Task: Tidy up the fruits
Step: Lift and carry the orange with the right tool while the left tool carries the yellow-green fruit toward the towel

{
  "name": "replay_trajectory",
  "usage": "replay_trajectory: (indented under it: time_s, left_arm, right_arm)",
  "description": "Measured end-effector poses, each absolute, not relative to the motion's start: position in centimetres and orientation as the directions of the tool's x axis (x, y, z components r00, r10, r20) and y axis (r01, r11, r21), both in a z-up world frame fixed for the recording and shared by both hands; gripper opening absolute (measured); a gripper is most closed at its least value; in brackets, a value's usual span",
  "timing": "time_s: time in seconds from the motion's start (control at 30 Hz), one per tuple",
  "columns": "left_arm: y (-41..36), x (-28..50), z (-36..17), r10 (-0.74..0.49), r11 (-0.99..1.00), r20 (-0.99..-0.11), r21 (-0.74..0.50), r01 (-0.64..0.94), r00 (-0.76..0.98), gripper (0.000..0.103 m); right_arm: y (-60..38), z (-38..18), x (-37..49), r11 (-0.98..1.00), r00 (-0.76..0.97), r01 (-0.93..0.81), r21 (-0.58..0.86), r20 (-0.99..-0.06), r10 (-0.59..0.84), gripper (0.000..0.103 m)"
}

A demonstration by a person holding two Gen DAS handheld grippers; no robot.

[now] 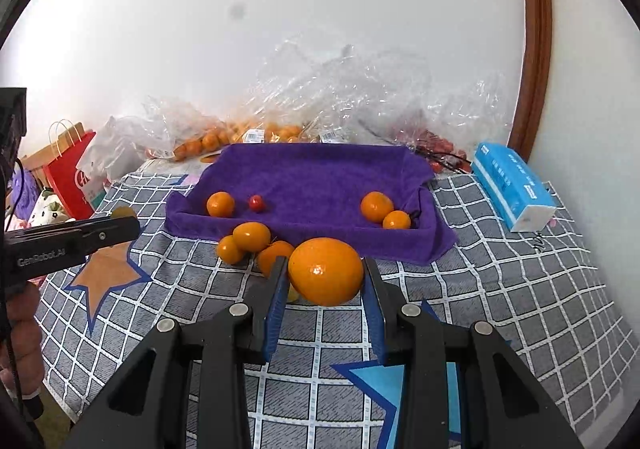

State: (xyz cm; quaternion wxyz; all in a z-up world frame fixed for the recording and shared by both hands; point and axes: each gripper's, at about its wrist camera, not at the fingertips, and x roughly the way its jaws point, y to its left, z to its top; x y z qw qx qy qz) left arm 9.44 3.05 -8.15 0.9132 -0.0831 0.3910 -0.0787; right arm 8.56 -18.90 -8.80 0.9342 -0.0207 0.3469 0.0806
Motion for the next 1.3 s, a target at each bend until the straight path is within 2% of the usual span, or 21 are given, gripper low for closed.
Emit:
replay_trajectory:
  time_s: [0.77, 1.3]
  left_arm:
    - [2.2, 7.0, -5.2, -0.222, 0.972, -0.663, -0.208, 0.109, 0.715, 0.028]
    - [2.7, 7.2, -4.4, -0.226, 0.97, -0.652, -0.223, 0.102, 0.723, 0.028]
  right_arm:
    - [-20.1, -4.6, 6.3, 0.993, 0.807, -0.115, 0.032, -0.579, 0.112, 0.036]
    - [-19.8, -4.0, 6.6, 0.993, 0.814, -0.114, 0.036, -0.57, 0.114, 0.036]
